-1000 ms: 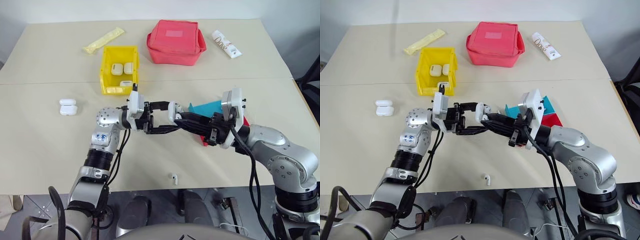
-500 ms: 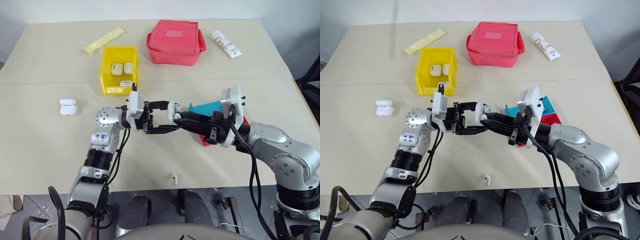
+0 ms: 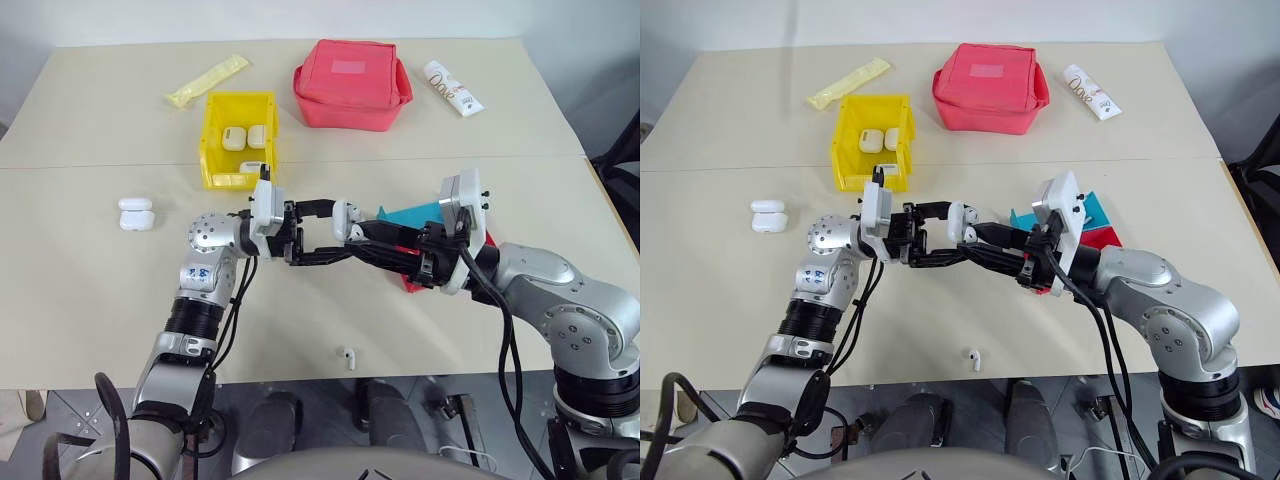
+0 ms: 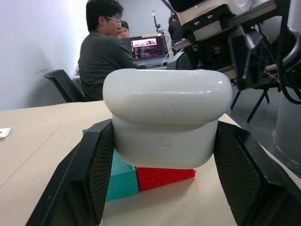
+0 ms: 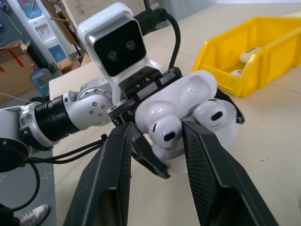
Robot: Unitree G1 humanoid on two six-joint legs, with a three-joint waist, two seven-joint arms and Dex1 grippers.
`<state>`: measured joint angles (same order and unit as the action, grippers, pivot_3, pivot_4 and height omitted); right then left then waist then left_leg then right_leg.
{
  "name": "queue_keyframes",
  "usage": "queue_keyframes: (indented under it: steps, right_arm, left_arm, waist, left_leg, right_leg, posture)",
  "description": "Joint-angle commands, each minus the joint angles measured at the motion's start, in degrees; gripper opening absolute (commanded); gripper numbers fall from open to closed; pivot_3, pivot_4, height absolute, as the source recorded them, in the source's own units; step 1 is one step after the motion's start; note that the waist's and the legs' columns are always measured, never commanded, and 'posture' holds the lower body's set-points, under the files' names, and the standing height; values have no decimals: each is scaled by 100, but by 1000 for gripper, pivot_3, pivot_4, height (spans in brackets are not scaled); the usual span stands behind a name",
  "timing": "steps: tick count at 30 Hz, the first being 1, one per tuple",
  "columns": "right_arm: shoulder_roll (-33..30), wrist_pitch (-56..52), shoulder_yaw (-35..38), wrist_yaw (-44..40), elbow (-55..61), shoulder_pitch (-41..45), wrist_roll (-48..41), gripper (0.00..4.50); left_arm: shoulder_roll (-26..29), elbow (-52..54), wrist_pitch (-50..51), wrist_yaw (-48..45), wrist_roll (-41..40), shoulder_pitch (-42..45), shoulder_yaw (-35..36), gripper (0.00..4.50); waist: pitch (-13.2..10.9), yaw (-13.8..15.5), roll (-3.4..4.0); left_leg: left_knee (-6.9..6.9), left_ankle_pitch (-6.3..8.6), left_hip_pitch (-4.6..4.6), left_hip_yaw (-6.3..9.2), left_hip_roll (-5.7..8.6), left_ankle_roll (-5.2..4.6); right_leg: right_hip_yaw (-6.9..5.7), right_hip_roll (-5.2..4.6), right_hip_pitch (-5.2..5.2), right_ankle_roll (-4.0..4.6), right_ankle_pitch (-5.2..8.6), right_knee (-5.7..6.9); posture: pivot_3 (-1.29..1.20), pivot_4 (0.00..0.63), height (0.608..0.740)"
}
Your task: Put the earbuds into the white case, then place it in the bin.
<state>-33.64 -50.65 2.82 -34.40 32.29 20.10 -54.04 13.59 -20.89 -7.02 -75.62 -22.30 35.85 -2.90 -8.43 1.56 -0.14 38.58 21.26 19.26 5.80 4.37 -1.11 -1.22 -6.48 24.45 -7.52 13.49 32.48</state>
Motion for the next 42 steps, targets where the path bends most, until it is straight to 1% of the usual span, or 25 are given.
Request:
queue_keyframes:
  steps: [1, 13, 22, 27, 30, 31, 33, 36, 39, 42]
  right_arm:
    - [-58, -33, 69, 57, 130, 175, -88, 1706]
    - [-123, -186, 147, 58, 218, 366, -230, 1706]
    - [-286, -182, 248, 114, 278, 411, -310, 1706]
    - [-526, -126, 354, 129, 267, 431, -119, 1706]
    - [-895, -323, 369, 284, 205, 704, 94, 1706]
    - [-1001, -420, 282, 394, 157, 911, 238, 1536]
    - [-972, -583, 105, 528, 77, 1468, 267, 1113]
    - [-783, -916, -284, 732, -142, 2142, 427, 121]
    - [-680, -1131, -769, 758, -295, 2519, 724, 56]
    - [-636, -1186, -1234, 614, -398, 2668, 1027, 56]
  left_arm:
    - [25, 221, -70, -56, -71, 127, -35, 2787]
    - [43, 226, -6, -20, -76, 107, -58, 2787]
    - [118, 56, -17, 89, 40, 183, -45, 2787]
    - [239, -49, -47, 248, 371, 326, -159, 2787]
    - [404, -70, 59, 573, 794, 525, -305, 2787]
    - [449, -78, 45, 624, 903, 611, -352, 2787]
    - [542, -131, 26, 761, 1186, 797, -477, 2787]
    - [713, -335, -241, 955, 1731, 1026, -738, 2787]
    - [686, -555, -264, 976, 1774, 1191, -785, 2787]
    - [648, -630, -254, 994, 1790, 1297, -793, 2787]
  waist:
    - [0, 0, 0]
    - [0, 0, 0]
    - [0, 1, 0]
    - [-1, 10, -2]
    - [-2, 4, -1]
    - [-2, 5, -1]
    - [-2, 0, -2]
    - [-2, -13, -2]
    - [-1, -11, -3]
    - [-2, -12, -3]
  left_leg:
    - [0, 0, 0, 0, 0, 0]
    - [-1, 0, 0, 0, 0, 0]
    - [-2, 0, 0, 0, 0, -1]
    - [-2, 0, 1, 0, 0, -1]
    - [-4, 0, 1, -1, 1, -2]
    - [-4, 0, 1, -1, 1, -2]
    - [-5, 0, 1, -1, 0, -2]
    - [-18, -1, 0, -3, -4, 0]
    - [-35, -3, -2, -2, -6, 2]
    - [-35, -6, 2, -2, 1, -3]
  right_leg:
    - [0, 0, 0, 0, 0, 0]
    - [0, -1, 0, 0, 0, 0]
    - [0, 0, 0, 0, 0, -1]
    - [0, -1, 0, 0, 0, -2]
    - [2, -1, 0, -1, -1, -3]
    - [0, 0, 0, -1, -1, -3]
    - [0, 0, 1, -2, -1, -3]
    - [2, 1, 8, -1, -1, -5]
    - [-2, 2, 8, 0, 0, -13]
    - [-1, -3, 10, -1, 0, -13]
  posture:
    - [0, 150, 740]
    - [0, 150, 740]
    - [0, 150, 740]
    - [0, 150, 740]
    - [0, 150, 740]
    - [0, 150, 740]
    - [0, 150, 740]
    - [0, 150, 740]
    - [0, 150, 740]
    - [0, 150, 740]
